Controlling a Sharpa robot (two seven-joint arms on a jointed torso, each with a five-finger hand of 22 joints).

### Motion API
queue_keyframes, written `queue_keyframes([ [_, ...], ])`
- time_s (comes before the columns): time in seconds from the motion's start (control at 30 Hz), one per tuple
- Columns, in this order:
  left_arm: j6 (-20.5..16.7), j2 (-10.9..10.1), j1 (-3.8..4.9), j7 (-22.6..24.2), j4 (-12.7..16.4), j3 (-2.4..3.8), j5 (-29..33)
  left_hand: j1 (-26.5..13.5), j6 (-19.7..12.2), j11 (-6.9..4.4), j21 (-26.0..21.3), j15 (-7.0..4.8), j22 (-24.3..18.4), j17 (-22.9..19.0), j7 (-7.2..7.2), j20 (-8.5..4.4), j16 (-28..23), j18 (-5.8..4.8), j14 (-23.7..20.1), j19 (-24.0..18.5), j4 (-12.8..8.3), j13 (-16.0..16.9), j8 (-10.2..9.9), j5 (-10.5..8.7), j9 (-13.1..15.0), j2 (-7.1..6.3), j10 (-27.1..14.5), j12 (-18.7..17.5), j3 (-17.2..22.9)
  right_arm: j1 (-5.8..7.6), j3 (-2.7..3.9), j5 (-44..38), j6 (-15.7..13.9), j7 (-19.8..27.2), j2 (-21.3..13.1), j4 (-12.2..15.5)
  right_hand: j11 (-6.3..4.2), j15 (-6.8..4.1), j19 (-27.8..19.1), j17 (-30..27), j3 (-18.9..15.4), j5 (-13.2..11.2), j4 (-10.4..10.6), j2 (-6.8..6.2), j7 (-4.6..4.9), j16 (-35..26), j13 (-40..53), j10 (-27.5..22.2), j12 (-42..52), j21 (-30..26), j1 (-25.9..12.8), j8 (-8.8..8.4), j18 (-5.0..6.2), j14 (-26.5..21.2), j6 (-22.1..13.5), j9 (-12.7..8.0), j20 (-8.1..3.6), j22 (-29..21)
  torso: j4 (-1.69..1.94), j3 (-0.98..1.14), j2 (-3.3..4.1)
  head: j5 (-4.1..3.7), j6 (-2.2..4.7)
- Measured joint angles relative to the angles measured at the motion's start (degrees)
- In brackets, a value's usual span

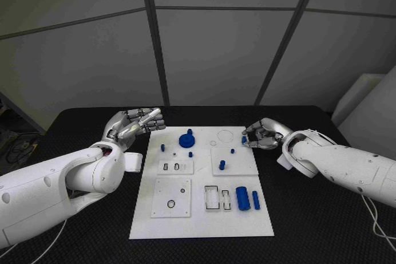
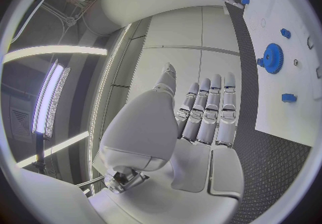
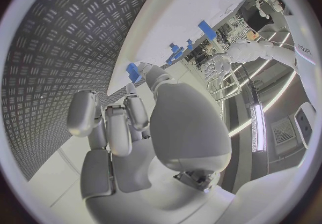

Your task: Assemble the parts on the task board

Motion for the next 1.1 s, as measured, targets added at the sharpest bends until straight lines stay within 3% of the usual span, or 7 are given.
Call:
queue_keyframes([
  [0.37, 0.0, 0.0, -0.01, 0.0, 0.0, 0.0, 0.0, 0.0, 0.0, 0.0, 0.0, 0.0, 0.0, 0.0, 0.0, 0.0, 0.0, 0.0, 0.0, 0.0, 0.0, 0.0, 0.0, 0.0, 0.0, 0.0, 0.0, 0.0, 0.0, -0.01, 0.0, -0.1, 0.0, -0.8, 1.2, -0.7, 0.01, 0.0, 0.4, 0.0, -0.3, -0.6, 0.0, 0.67, -0.09, 0.1, 0.7, 0.6, 0.5, 0.2, 0.0, 0.68, 0.0, 0.0, 1.5, 0.3, 0.0, 0.7, 0.03, 0.0, -0.01, 0.08, -0.1],
  [1.1, 0.0, 0.0, -0.02, -0.2, 0.1, 0.0, -0.1, 0.0, 0.0, 0.01, 0.0, 0.0, -0.1, 0.0, 0.0, 0.0, 0.0, 0.0, 0.0, 0.0, 0.0, -0.1, 0.0, 0.0, 0.0, 0.0, 0.0, 0.0, 0.0, -0.03, 0.01, -0.6, 0.3, -2.2, 1.5, -1.7, 0.01, 0.0, 0.7, 0.0, -0.3, -0.6, 0.0, 0.66, 0.12, 0.1, 0.7, 0.6, 0.5, 0.5, 0.0, 0.73, 0.0, 0.0, 1.7, 0.3, 0.06, 1.1, 0.01, 0.0, -0.07, 0.08, -0.34],
])
